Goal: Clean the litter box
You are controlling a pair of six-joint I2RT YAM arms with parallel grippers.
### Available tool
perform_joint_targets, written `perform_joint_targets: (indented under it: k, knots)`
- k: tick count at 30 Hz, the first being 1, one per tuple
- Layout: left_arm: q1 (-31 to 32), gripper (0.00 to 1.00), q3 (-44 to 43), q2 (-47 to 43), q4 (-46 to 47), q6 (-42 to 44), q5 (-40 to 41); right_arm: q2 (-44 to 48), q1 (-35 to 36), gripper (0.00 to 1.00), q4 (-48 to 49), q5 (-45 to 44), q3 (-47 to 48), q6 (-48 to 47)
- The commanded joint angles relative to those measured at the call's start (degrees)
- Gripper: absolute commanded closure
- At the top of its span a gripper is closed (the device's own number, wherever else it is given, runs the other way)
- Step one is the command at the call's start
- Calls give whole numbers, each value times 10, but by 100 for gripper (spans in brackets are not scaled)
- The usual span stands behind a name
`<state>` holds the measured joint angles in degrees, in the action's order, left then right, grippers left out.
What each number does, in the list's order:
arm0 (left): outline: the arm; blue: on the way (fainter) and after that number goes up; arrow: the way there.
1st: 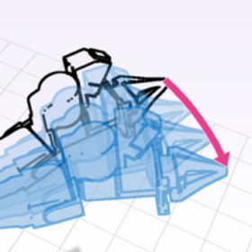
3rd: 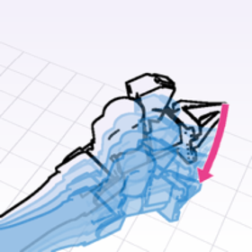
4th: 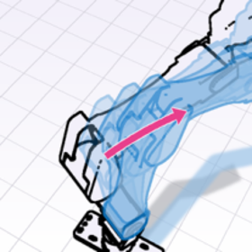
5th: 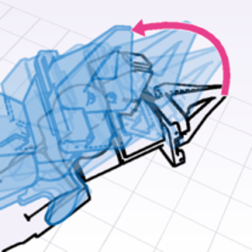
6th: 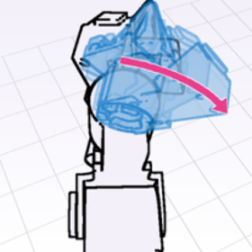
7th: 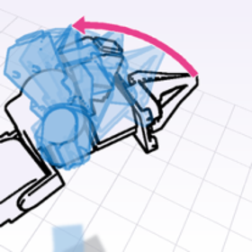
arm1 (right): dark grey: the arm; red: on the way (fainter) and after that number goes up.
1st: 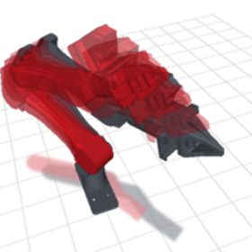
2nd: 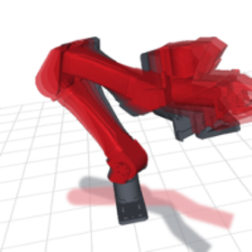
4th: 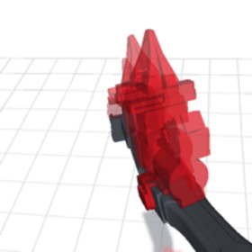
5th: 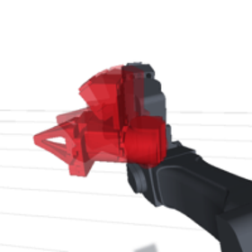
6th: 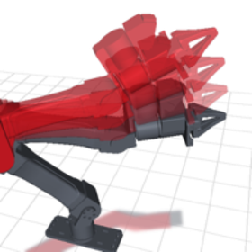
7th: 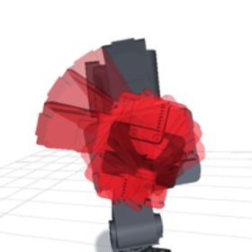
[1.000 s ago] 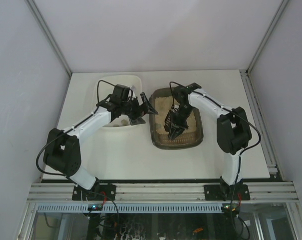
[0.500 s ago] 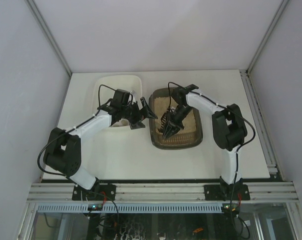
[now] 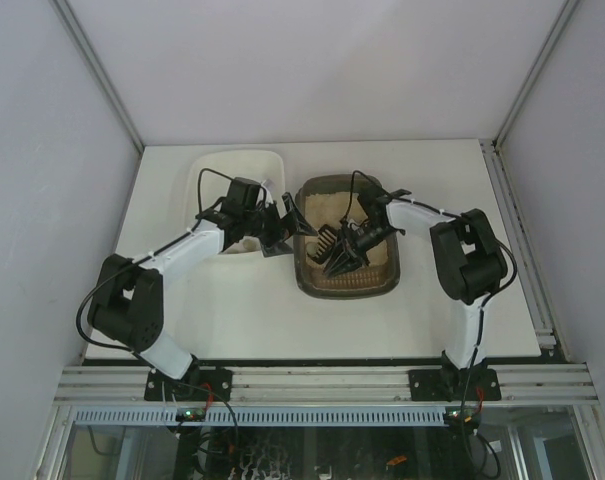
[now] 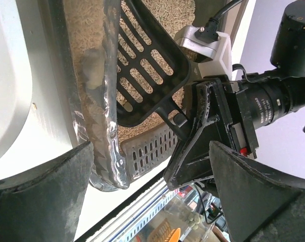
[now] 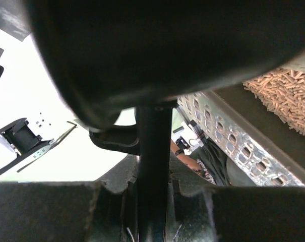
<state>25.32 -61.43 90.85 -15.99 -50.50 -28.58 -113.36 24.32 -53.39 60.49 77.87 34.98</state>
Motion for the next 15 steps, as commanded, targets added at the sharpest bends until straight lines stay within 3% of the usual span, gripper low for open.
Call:
perform_joint_targets:
  k: [1,10,15]
  knots:
    - [-4,0,13,0,27,-1,-10,37,-7,100,150,52,-43,36]
    - [-12,0,13,-8,32,5,-9,80,-22,100,382,92,-146,150]
    - [-31,0,5,-18,17,22,-15,117,-47,100,316,67,-151,98]
